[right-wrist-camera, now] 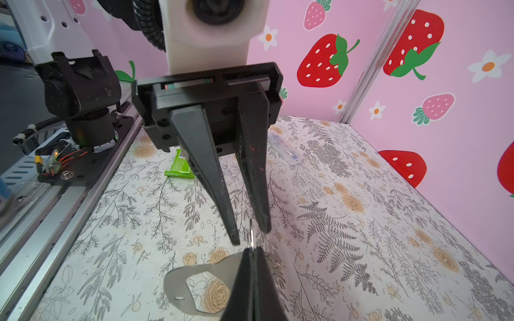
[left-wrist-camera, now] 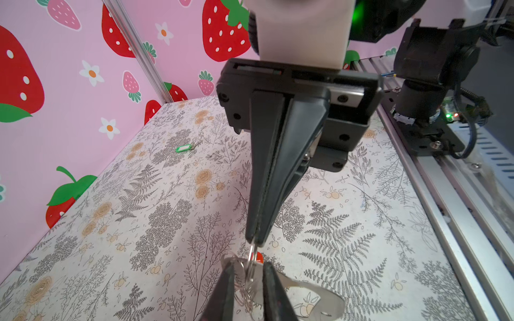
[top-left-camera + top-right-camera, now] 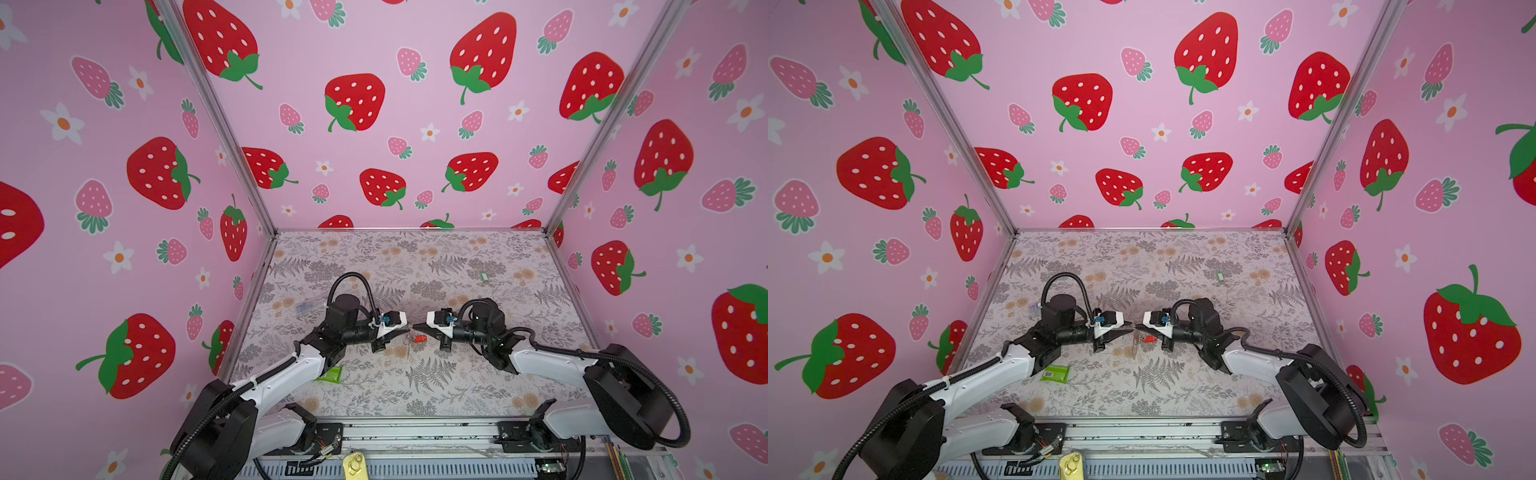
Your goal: Put the keys on the keyring
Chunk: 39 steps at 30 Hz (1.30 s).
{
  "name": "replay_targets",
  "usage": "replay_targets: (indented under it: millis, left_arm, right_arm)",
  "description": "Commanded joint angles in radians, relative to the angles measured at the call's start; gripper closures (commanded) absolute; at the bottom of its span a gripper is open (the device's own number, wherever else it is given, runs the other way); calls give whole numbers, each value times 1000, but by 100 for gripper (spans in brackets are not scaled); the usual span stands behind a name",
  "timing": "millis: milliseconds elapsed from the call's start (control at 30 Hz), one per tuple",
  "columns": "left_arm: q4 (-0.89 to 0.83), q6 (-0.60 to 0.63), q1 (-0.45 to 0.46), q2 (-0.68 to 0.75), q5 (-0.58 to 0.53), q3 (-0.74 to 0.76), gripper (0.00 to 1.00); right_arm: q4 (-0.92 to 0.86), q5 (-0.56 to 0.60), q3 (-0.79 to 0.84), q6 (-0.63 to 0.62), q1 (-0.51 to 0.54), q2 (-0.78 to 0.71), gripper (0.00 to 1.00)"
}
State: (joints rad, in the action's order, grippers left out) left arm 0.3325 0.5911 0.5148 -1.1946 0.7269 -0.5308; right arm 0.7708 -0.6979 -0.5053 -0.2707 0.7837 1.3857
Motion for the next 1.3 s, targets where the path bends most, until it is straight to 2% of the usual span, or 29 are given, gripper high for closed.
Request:
replay_targets:
  millis: [0, 200, 300, 333, 467, 600, 733, 900, 1267]
  left_arm:
    - [29, -10, -4, -10, 42, 6, 82]
    - [10, 2, -3, -16, 45, -9, 88]
    - [-27, 20, -2, -10, 37, -31, 97]
    - [-42, 25, -3, -5, 27, -39, 100]
    - [-189, 119, 16, 28, -72, -90, 100]
    - [-326, 240, 55, 62, -182, -135, 100]
    - [-424, 350, 111, 64, -294, -182, 100]
    - [-443, 423, 172, 55, -410, -201, 100]
    - [-448, 438, 193, 25, -452, -233, 100]
  right_arm:
    - [54, -25, 1, 20, 6, 11, 100]
    - [65, -33, 3, 28, 6, 18, 100]
    - [61, -34, 0, 29, 6, 20, 100]
    - [55, -31, -2, 25, 6, 18, 98]
    - [-5, 42, 8, -20, 4, -30, 82]
    - [-71, 86, 21, -83, 0, -86, 76]
    - [-192, 80, -16, -142, 1, -86, 76]
    - [-168, 59, -28, -131, 7, -69, 76]
    - [-156, 23, -50, -130, 21, -21, 79]
